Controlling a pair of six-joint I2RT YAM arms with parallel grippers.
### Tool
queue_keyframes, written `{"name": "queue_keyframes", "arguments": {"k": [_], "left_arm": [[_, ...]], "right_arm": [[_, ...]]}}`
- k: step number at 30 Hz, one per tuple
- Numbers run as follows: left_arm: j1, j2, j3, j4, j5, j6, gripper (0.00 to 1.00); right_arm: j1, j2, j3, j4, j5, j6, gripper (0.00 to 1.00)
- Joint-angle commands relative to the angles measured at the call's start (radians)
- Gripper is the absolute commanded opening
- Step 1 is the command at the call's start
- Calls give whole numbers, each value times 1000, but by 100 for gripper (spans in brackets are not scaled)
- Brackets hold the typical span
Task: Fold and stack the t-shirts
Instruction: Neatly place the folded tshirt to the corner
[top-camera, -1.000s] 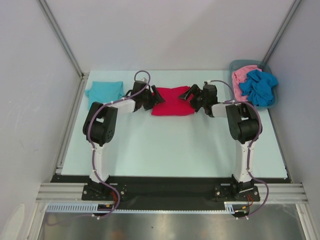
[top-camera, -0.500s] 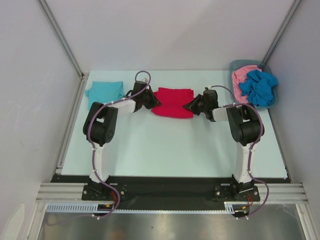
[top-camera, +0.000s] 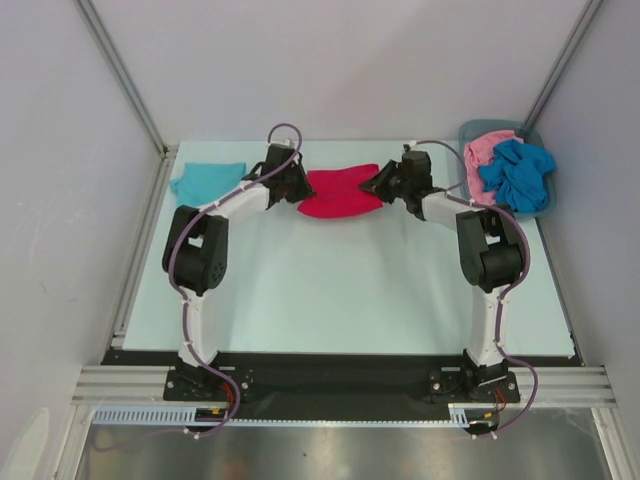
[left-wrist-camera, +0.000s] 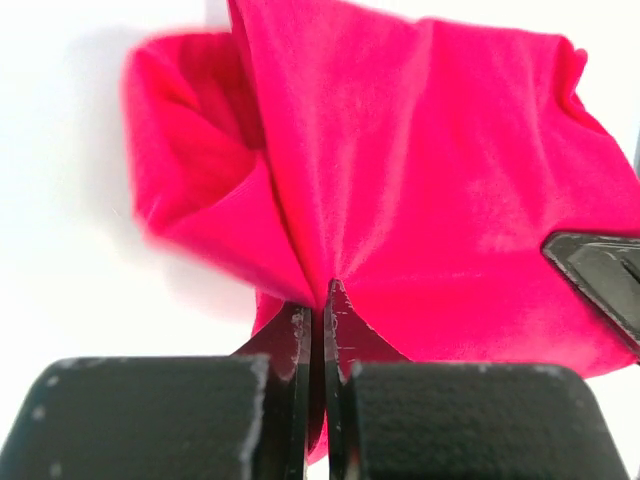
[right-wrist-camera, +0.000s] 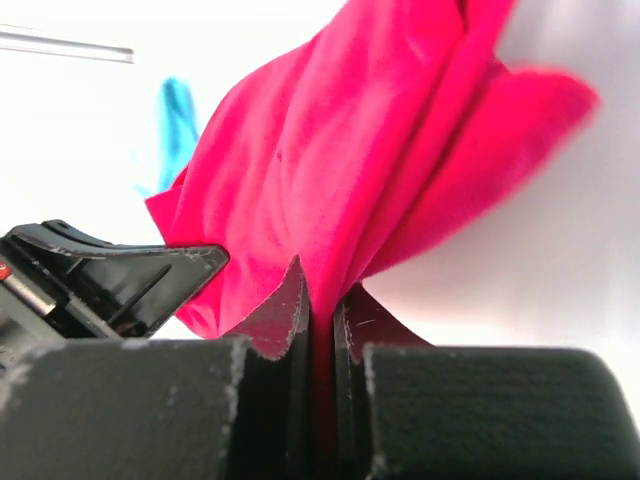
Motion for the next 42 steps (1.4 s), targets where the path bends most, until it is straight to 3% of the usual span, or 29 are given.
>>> {"name": "queue_keyframes", "arguments": {"k": [1, 6, 16, 22, 30, 35, 38, 42], "left_arm": [[15, -124, 140, -103, -93, 81, 0], [51, -176, 215, -230, -144, 144, 0], [172, -380, 32, -328, -268, 202, 0], [288, -426, -9, -347, -264, 241, 0], [459, -341, 42, -293, -193, 271, 0], [532, -218, 194, -319, -190, 274, 0], [574, -149, 290, -341, -164, 267, 0], [598, -77, 378, -370, -178, 262, 0]], "right_arm": [[25, -38, 111, -23, -7, -16, 0], [59, -38, 146, -14, -28, 16, 0], [211, 20, 234, -7, -27, 46, 0], [283, 158, 447, -67, -36, 65, 0], [330, 422, 835, -150, -94, 91, 0], [355, 585, 1121, -208, -112, 117, 0], [353, 674, 1220, -178, -120, 161, 0], [359, 706, 1214, -115, -138, 171, 0]]}}
